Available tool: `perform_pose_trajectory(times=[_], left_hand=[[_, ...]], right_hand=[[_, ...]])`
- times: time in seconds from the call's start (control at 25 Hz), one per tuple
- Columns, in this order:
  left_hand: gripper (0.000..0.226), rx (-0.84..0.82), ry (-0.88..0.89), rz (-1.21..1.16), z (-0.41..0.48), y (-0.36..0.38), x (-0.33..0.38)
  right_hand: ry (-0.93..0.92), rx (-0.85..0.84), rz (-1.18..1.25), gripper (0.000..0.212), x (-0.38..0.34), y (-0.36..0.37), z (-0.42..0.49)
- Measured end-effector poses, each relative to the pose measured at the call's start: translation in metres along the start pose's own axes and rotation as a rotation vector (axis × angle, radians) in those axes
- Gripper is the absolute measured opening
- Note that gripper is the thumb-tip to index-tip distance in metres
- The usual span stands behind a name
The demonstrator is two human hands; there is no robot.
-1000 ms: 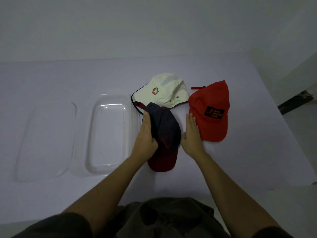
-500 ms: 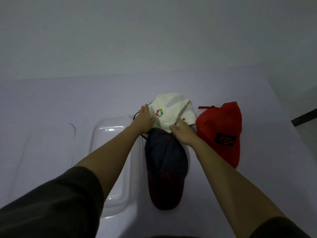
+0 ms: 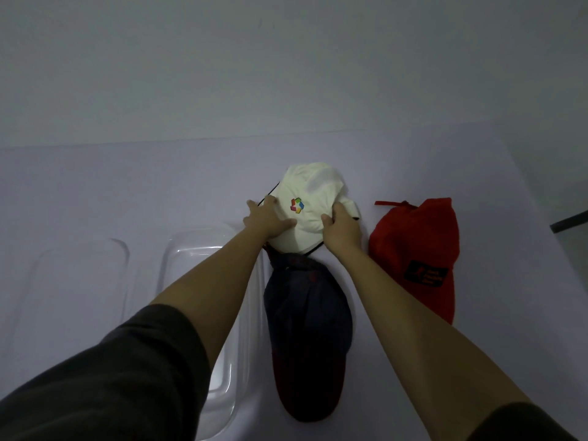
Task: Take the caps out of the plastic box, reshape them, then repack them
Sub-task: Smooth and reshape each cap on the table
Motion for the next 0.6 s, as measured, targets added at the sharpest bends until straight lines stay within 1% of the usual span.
perform_pose_trajectory(times=[0.08, 0.12, 0.16, 0.2, 0.24, 0.28, 0.32, 0.36, 0.4, 0.44, 0.48, 0.52, 0.56, 0.6], left_hand=[[0.096, 0.025, 0.011, -0.216, -0.002, -0.011, -0.002], [0.098, 0.038, 0.018, -0.362, -0.003, -0.016, -0.003], [0.095, 0.060, 0.041, -0.525, -0.004, -0.021, -0.004], [0.083, 0.077, 0.074, -0.708, -0.005, -0.026, -0.003], [0.063, 0.091, 0.115, -0.879, -0.006, -0.030, 0.000], [0.037, 0.101, 0.156, -1.017, -0.008, -0.035, 0.005], [0.015, 0.106, 0.167, -1.116, -0.013, -0.037, 0.008], [0.013, 0.104, 0.166, -1.185, -0.017, -0.036, 0.011], [0.018, 0.094, 0.161, -1.246, -0.020, -0.032, 0.012], [0.020, 0.079, 0.160, -1.322, -0.023, -0.028, 0.015], [0.021, 0.065, 0.159, -1.386, -0.025, -0.023, 0.017], [0.022, 0.052, 0.162, -1.432, -0.030, -0.019, 0.022], [0.024, 0.042, 0.167, -1.460, -0.033, -0.015, 0.027], [0.024, 0.040, 0.173, -1.469, -0.038, -0.012, 0.033]], right_hand=[[-0.051, 0.046, 0.043, 0.026, -0.010, -0.013, 0.000], [-0.086, 0.076, 0.079, 0.026, -0.015, -0.021, -0.001], [-0.117, 0.105, 0.123, 0.026, -0.019, -0.030, 0.001], [-0.148, 0.121, 0.171, 0.026, -0.025, -0.040, 0.002], [-0.174, 0.120, 0.210, 0.026, -0.030, -0.047, 0.005], [-0.206, 0.095, 0.234, 0.031, -0.036, -0.052, 0.007], [-0.249, 0.047, 0.245, 0.046, -0.045, -0.053, 0.009], [-0.294, -0.002, 0.213, 0.068, -0.052, -0.051, 0.011], [-0.331, -0.042, 0.121, 0.088, -0.059, -0.048, 0.011], [-0.352, -0.089, -0.036, 0.103, -0.063, -0.040, 0.010], [-0.361, -0.134, -0.228, 0.111, -0.064, -0.029, 0.008], [-0.368, -0.159, -0.416, 0.114, -0.063, -0.019, 0.005], [-0.378, -0.148, -0.557, 0.114, -0.062, -0.012, 0.003], [-0.389, -0.092, -0.631, 0.110, -0.064, -0.010, -0.002]])
Point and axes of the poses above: each hand's wrist, its own z-axis towards the middle knuckle, its own y-axis out of the palm, x = y × z, the point moved 10 cm from there along z, towards the middle knuckle, and after that the axes turned 15 degrees about -x, right-handed, at the moved point
